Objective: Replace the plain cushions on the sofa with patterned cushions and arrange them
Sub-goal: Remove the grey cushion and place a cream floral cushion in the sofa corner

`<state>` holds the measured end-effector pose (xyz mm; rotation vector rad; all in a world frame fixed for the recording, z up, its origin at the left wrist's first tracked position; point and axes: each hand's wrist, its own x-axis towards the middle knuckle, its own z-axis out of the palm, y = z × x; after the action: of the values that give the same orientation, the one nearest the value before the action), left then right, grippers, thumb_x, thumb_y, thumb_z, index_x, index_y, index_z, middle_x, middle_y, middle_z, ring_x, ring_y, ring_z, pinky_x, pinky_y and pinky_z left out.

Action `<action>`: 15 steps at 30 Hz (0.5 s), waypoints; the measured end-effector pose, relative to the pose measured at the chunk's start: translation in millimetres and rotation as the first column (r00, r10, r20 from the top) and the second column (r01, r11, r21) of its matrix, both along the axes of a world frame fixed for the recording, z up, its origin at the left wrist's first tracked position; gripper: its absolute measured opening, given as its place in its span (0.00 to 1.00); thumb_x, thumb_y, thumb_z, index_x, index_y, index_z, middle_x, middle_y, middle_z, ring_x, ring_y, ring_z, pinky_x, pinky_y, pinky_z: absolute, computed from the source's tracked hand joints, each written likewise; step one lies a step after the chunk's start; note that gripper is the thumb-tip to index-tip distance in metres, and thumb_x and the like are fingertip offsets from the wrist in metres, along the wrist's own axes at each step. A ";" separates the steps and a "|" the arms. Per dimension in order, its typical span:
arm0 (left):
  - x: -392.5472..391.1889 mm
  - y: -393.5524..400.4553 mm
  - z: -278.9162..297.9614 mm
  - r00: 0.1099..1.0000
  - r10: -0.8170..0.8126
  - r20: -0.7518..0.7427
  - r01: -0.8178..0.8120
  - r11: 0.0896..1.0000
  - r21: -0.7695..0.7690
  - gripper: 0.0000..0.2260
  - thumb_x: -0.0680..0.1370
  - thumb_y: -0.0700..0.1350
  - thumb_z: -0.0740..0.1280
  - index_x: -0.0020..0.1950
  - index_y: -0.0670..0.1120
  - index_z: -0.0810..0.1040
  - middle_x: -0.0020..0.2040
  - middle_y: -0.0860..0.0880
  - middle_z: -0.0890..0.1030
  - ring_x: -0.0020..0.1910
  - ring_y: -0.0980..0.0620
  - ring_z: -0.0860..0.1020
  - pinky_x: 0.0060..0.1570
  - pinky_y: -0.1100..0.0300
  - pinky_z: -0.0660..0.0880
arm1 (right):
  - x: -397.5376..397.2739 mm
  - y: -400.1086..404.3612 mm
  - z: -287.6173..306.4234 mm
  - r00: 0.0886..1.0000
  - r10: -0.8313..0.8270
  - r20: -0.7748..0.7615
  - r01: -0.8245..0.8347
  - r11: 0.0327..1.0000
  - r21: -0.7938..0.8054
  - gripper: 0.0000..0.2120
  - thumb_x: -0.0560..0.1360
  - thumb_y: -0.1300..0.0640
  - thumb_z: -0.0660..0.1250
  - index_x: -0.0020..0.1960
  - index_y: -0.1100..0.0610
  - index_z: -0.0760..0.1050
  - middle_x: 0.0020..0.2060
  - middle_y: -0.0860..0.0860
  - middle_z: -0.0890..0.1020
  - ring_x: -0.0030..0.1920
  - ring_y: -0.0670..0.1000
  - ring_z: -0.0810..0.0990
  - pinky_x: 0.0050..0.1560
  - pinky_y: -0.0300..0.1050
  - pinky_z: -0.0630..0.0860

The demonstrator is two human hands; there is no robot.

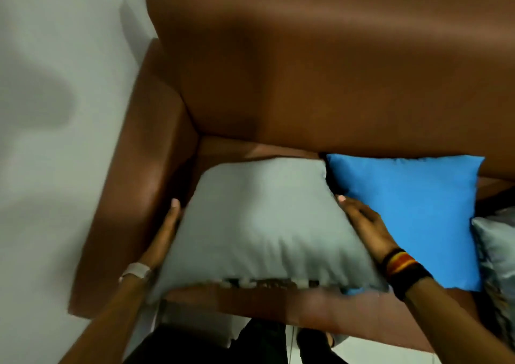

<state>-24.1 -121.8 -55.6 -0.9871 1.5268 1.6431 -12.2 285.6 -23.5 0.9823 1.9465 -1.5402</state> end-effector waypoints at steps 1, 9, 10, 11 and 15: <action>-10.8 -10.5 4.9 0.998 0.053 -0.023 -0.054 0.999 -0.008 0.26 0.78 0.71 0.58 0.65 0.57 0.83 0.62 0.45 0.86 0.59 0.41 0.84 0.52 0.43 0.79 | -4.6 5.1 4.3 0.999 -0.048 0.003 0.049 0.996 -0.072 0.12 0.84 0.53 0.67 0.65 0.53 0.83 0.63 0.51 0.86 0.72 0.57 0.80 0.54 0.28 0.77; -122.0 44.1 34.8 0.949 -0.012 -0.315 -0.060 0.974 -0.217 0.51 0.63 0.82 0.46 0.81 0.58 0.62 0.80 0.49 0.67 0.72 0.47 0.70 0.68 0.41 0.71 | -91.3 -46.2 17.4 0.974 -0.224 -0.019 0.222 0.971 -0.088 0.29 0.87 0.39 0.52 0.72 0.59 0.77 0.71 0.61 0.81 0.69 0.65 0.80 0.69 0.63 0.79; -130.6 56.1 35.0 0.943 -0.044 -0.329 -0.028 0.977 -0.211 0.51 0.64 0.82 0.45 0.82 0.59 0.59 0.82 0.50 0.64 0.75 0.48 0.67 0.72 0.41 0.67 | -103.6 -48.9 15.1 0.982 -0.185 -0.032 0.186 0.983 0.010 0.31 0.86 0.37 0.52 0.70 0.60 0.78 0.72 0.62 0.80 0.71 0.65 0.79 0.73 0.61 0.75; -136.0 66.6 33.8 0.937 -0.088 -0.338 0.011 0.975 -0.223 0.50 0.65 0.82 0.44 0.83 0.60 0.56 0.83 0.51 0.62 0.78 0.49 0.64 0.75 0.40 0.64 | -112.8 -50.8 12.9 0.991 -0.126 -0.048 0.129 0.989 0.075 0.31 0.86 0.36 0.52 0.65 0.59 0.80 0.72 0.62 0.80 0.71 0.64 0.79 0.75 0.60 0.73; -123.8 102.6 29.1 0.935 -0.116 -0.336 -0.032 0.913 -0.406 0.47 0.70 0.81 0.46 0.84 0.59 0.44 0.86 0.51 0.54 0.82 0.45 0.58 0.78 0.42 0.55 | -116.6 -43.3 3.3 0.994 0.053 -0.094 -0.046 0.996 0.070 0.29 0.84 0.33 0.54 0.59 0.55 0.82 0.67 0.60 0.83 0.70 0.60 0.80 0.76 0.56 0.72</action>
<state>-148.0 -19.2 -26.5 -0.8839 2.1854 1.5630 -128.8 242.3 -20.2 0.8956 2.0861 -1.5283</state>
